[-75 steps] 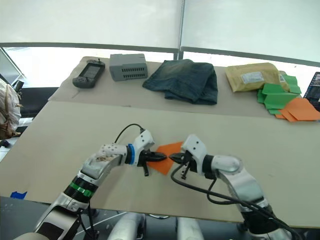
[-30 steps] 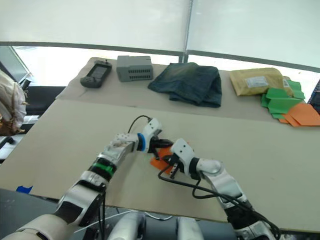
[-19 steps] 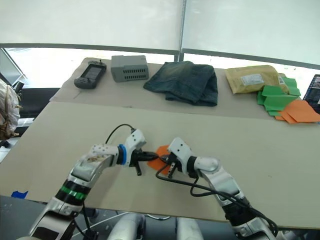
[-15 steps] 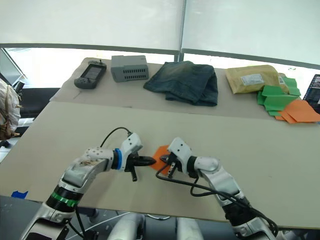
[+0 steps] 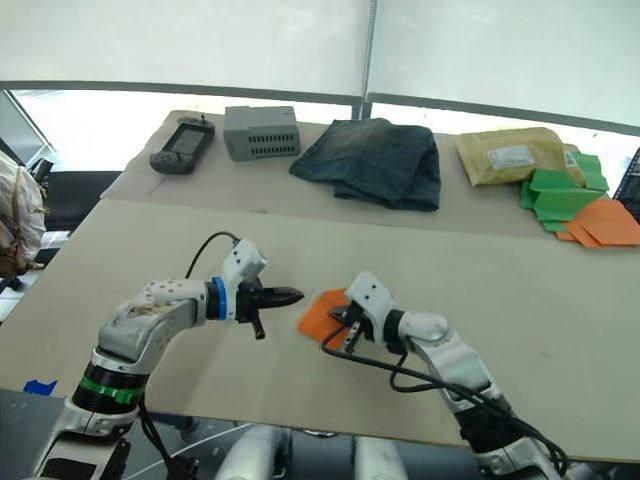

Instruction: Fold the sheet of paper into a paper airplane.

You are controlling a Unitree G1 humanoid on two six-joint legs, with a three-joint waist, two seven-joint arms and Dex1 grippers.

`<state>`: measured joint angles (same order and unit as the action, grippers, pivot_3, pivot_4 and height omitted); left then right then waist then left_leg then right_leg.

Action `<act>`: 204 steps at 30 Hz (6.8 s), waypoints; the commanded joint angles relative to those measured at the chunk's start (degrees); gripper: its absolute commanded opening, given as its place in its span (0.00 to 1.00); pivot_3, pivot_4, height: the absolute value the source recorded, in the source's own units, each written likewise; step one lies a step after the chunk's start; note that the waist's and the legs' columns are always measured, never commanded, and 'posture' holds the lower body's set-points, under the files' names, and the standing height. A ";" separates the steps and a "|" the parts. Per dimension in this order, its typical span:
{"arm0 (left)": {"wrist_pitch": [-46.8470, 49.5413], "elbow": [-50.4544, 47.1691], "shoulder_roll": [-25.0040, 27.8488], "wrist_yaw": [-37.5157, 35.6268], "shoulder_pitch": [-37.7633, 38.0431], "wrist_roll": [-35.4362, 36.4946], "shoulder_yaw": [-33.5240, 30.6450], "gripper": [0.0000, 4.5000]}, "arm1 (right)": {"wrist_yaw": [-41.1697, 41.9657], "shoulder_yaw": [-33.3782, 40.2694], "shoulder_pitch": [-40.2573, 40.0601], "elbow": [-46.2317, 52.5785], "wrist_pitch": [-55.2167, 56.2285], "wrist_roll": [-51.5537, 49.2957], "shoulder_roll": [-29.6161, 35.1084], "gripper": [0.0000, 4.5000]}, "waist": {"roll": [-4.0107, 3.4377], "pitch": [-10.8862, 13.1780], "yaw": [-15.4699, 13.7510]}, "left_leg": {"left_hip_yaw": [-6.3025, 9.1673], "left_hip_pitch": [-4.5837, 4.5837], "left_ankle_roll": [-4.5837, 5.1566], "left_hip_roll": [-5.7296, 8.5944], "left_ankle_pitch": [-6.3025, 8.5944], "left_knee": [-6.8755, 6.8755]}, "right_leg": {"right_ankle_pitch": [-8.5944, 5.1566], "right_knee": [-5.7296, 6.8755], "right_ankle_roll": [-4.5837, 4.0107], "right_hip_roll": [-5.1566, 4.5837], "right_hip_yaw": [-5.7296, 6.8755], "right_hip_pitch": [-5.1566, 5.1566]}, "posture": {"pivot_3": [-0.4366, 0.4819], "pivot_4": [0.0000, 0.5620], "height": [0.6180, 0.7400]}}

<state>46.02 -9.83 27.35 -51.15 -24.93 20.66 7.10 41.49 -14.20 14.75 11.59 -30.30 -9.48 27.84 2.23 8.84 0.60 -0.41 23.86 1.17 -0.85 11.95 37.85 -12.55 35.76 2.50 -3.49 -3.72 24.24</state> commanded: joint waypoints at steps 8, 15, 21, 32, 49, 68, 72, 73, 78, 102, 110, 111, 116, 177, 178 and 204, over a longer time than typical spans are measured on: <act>-4.43 2.27 2.98 -4.53 -2.94 3.76 -3.01 0.47 | 3.48 12.98 0.34 14.59 -11.61 -10.63 8.80 0.00 | -0.02 0.30 0.15 | 0.03 0.41 -0.01 0.01 0.01 -0.03 | 0.05 0.03 -0.15 0.06 0.01 0.37 | 0.48 0.27 0.91; -4.22 8.09 1.11 -6.55 -9.15 3.63 -0.49 0.85 | 6.04 16.21 -3.71 17.59 -15.02 -12.78 17.68 0.00 | 0.05 0.41 -0.75 | -0.31 0.38 -0.01 0.03 0.01 0.00 | -0.05 -0.01 0.04 0.04 0.06 0.28 | 0.48 0.27 0.91; 6.57 21.36 -5.61 -3.91 -23.35 3.60 2.09 0.85 | 2.39 16.36 -7.41 19.50 -15.42 -11.89 17.45 0.00 | 0.25 0.55 -1.87 | -0.37 0.40 0.02 0.11 -0.02 0.05 | -0.03 0.03 0.07 0.09 0.09 0.25 | 0.48 0.27 0.91; 22.60 55.20 -11.16 -12.97 -50.22 4.82 3.30 0.85 | -3.23 21.14 -14.27 25.39 -18.02 -13.74 15.53 0.00 | 0.58 1.17 -4.76 | -0.24 0.75 0.13 0.37 -0.08 0.53 | 0.02 0.09 0.19 0.07 0.12 0.25 | 0.48 0.27 0.91; 6.37 35.46 -9.64 -16.26 -40.98 4.33 -2.22 0.85 | -8.34 24.96 -12.66 23.04 -17.20 -14.01 14.47 0.00 | 0.57 1.29 -6.40 | -0.22 1.34 0.13 0.29 -0.08 1.01 | 0.18 0.12 0.25 -0.03 0.07 0.49 | 0.48 0.27 0.91; -3.90 -11.23 -6.64 12.35 0.95 3.55 -8.31 0.85 | -14.73 30.74 -16.64 18.30 -9.30 -14.57 1.45 0.00 | 0.38 1.20 -1.65 | -0.71 1.10 0.07 -0.14 -0.12 1.01 | 0.59 0.28 -0.25 0.14 -0.15 0.67 | 0.48 0.27 0.86; 3.95 -6.47 -7.36 10.42 -5.41 8.64 -6.11 0.85 | -11.40 28.75 -18.63 20.05 -7.49 -13.46 5.02 0.00 | 0.43 1.18 -1.24 | -4.76 0.87 0.00 -1.84 -0.03 0.84 | 1.04 0.44 -0.47 0.70 -1.83 2.13 | 0.48 0.27 0.82; 5.17 -5.26 -6.98 9.31 -7.30 9.01 -4.83 0.85 | -11.08 28.35 -18.96 20.36 -7.16 -13.22 5.64 0.00 | 0.45 1.18 -0.89 | -4.45 0.83 0.04 -1.74 -0.01 0.85 | 1.09 0.32 -0.38 0.80 -1.78 1.94 | 0.48 0.27 0.82; 18.59 2.19 -8.73 10.00 -17.31 14.84 -4.93 0.85 | -11.45 27.49 -20.22 21.26 -6.62 -12.29 6.77 0.00 | 0.47 1.19 0.13 | -4.10 0.66 0.04 -1.77 -0.01 0.92 | 1.32 0.39 0.08 1.03 -1.72 1.75 | 0.48 0.27 0.82; 37.08 23.90 -9.10 3.81 -36.27 14.08 4.75 0.21 | -16.38 27.16 -19.03 21.56 -6.16 -10.22 5.68 0.00 | 0.50 1.21 -2.07 | -3.50 1.22 0.06 -1.46 -0.03 1.16 | 1.32 0.31 0.16 0.94 -1.53 1.85 | 0.48 0.27 0.82; 44.95 19.86 -13.64 20.32 -31.59 11.64 -13.91 0.00 | -15.63 24.23 -14.42 19.96 -7.20 -9.86 5.63 0.00 | 0.50 1.21 -1.72 | -3.38 1.24 0.07 -1.43 -0.04 1.17 | 1.34 0.32 0.15 0.93 -1.46 1.83 | 0.48 0.27 0.82; 45.66 18.40 -14.85 23.10 -30.71 11.87 -17.14 0.00 | -15.44 23.97 -13.92 19.68 -7.26 -9.92 5.73 0.00 | 0.50 1.21 -1.68 | -3.36 1.25 0.06 -1.43 -0.04 1.17 | 1.35 0.33 0.14 0.93 -1.45 1.83 | 0.48 0.27 0.82; 46.48 11.12 -23.33 41.08 -25.16 19.64 -34.11 0.00 | -14.17 22.21 -10.76 17.52 -7.26 -9.93 6.05 0.00 | 0.50 1.20 -1.17 | -3.32 1.25 0.06 -1.45 -0.04 1.17 | 1.53 0.35 -0.15 0.91 -1.43 1.82 | 0.48 0.27 0.82; 18.20 -5.89 18.35 29.32 5.66 52.89 -23.46 1.00 | -37.15 -10.29 15.34 -23.11 64.23 58.41 9.10 0.81 | 0.45 1.09 0.62 | -3.15 1.12 -0.42 -1.27 -0.31 0.92 | 1.31 0.48 -0.66 0.79 -1.29 1.86 | 0.48 0.27 0.82; 18.20 -5.86 18.06 29.17 5.59 52.63 -23.53 1.00 | -37.65 -10.40 15.76 -24.00 64.54 58.55 8.69 0.81 | 0.45 1.09 0.73 | -3.14 1.12 -0.42 -1.27 -0.31 0.92 | 1.42 0.47 -0.47 0.79 -1.29 1.86 | 0.48 0.27 0.82; 16.80 -3.57 14.94 24.69 4.47 44.17 -22.85 1.00 | -8.33 3.79 18.86 -29.18 46.27 9.35 -5.75 0.01 | 0.47 1.09 1.94 | -2.99 1.13 -0.41 -1.37 -0.31 0.93 | 1.47 0.53 -0.43 0.85 -1.20 1.79 | 0.48 0.27 0.82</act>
<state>64.09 -12.76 42.44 -25.39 -19.36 65.27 -15.34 29.52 -14.18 32.57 -21.99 19.55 6.90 21.68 2.70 9.93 2.54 -3.40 24.98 0.76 -2.22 11.64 38.77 -11.07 36.29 2.07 -2.65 -4.90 26.03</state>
